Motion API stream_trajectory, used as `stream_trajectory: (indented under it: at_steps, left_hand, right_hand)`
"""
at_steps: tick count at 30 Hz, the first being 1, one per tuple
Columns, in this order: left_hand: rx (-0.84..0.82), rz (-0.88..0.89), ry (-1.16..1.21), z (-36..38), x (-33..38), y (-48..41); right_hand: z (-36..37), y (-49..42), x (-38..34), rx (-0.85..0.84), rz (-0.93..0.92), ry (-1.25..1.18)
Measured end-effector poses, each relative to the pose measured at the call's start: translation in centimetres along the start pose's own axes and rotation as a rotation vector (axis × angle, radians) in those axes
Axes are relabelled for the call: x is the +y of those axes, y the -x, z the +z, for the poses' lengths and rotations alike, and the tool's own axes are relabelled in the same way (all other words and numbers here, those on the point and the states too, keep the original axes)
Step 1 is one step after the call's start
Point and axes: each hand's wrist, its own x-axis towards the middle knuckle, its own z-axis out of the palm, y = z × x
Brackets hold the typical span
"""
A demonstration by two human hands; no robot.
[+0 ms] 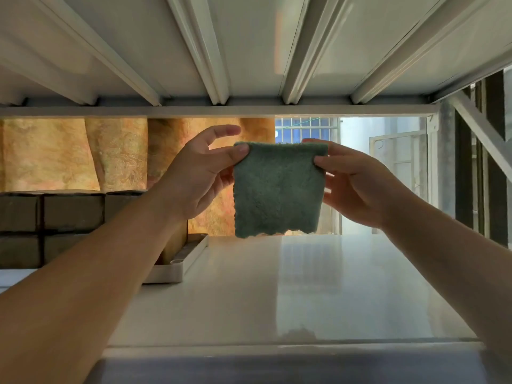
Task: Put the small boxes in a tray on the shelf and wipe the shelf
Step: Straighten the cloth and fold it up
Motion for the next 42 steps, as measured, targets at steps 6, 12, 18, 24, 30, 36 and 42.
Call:
stream_trajectory:
  at_steps: [6, 12, 18, 24, 30, 36, 42]
  left_hand:
    - [-0.014, 0.020, 0.042, 0.6, 0.7, 0.7]
    - [-0.032, 0.070, -0.039, 2.9, -0.1, 1.5]
    - [0.103, 0.273, -0.340, 4.2, -0.7, 1.7]
    - [0.004, 0.326, -0.399, 4.4, -0.8, 2.1]
    - [-0.007, 0.296, -0.369, 4.1, -0.7, 2.0]
    - [0.153, 0.253, -0.548, 3.6, -1.3, 1.4]
    - [0.148, 0.159, -0.755, 3.0, -2.1, 0.8]
  right_hand:
    - [-0.6, -0.5, 0.2, -0.223, -0.023, -0.181]
    - [0.5, -0.3, 0.8, -0.300, 0.003, -0.235]
    - [1.8, -0.1, 1.1, -0.168, 0.040, -0.119]
    - [2.2, -0.1, 1.5, 0.008, 0.017, 0.102]
    - [2.7, -0.1, 1.7, 0.087, 0.011, 0.165]
    - [2.9, 0.1, 1.5, 0.061, 0.042, 0.101]
    - [2.8, 0.4, 1.1, -0.037, 0.127, 0.053]
